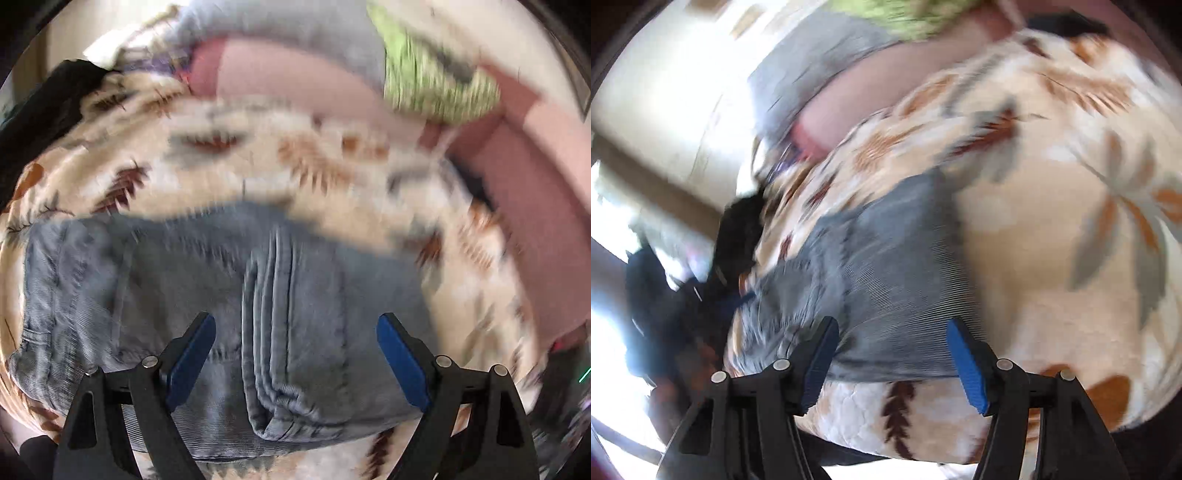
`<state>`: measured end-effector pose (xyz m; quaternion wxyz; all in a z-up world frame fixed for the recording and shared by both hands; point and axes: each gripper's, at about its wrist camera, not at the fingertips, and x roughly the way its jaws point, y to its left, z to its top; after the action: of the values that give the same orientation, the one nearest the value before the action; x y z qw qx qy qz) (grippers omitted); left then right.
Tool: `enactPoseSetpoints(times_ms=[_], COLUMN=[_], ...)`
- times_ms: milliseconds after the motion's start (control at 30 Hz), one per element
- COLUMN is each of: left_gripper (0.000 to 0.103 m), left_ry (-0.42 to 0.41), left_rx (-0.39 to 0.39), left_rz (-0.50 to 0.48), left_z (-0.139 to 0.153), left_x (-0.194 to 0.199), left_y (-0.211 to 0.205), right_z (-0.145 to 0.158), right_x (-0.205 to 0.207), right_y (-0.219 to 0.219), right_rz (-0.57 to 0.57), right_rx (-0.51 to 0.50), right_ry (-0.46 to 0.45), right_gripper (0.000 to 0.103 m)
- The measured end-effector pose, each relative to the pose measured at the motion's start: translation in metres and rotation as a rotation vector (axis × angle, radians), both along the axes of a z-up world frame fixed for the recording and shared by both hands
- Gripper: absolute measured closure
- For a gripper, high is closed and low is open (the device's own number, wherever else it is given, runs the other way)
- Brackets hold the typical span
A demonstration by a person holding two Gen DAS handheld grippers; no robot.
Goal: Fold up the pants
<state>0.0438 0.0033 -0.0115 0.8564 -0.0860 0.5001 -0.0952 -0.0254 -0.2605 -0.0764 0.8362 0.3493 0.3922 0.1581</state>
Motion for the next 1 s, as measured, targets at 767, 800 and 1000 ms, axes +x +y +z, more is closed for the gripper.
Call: enactPoseSetpoints(times_ms=[767, 800, 1000], left_gripper=[0.015, 0.015, 0.015], left_ry=[0.109, 0.101, 0.072], left_rx=[-0.071, -0.066, -0.012], left_rz=[-0.128, -0.133, -0.143], left_z=[-0.043, -0.043, -0.047], left_x=[-0.005, -0.007, -0.014], left_y=[-0.022, -0.023, -0.018], right_z=[0.015, -0.001, -0.013], right_x=[0.097, 0.109, 0.121], right_y=[-0.019, -0.013, -0.027], right_rz=[0.202, 0.224, 0.173], right_rx=[0.353, 0.327, 0.327], right_ry=[0.091, 0.144, 0.202], right_gripper=[0.036, 0.035, 0.040])
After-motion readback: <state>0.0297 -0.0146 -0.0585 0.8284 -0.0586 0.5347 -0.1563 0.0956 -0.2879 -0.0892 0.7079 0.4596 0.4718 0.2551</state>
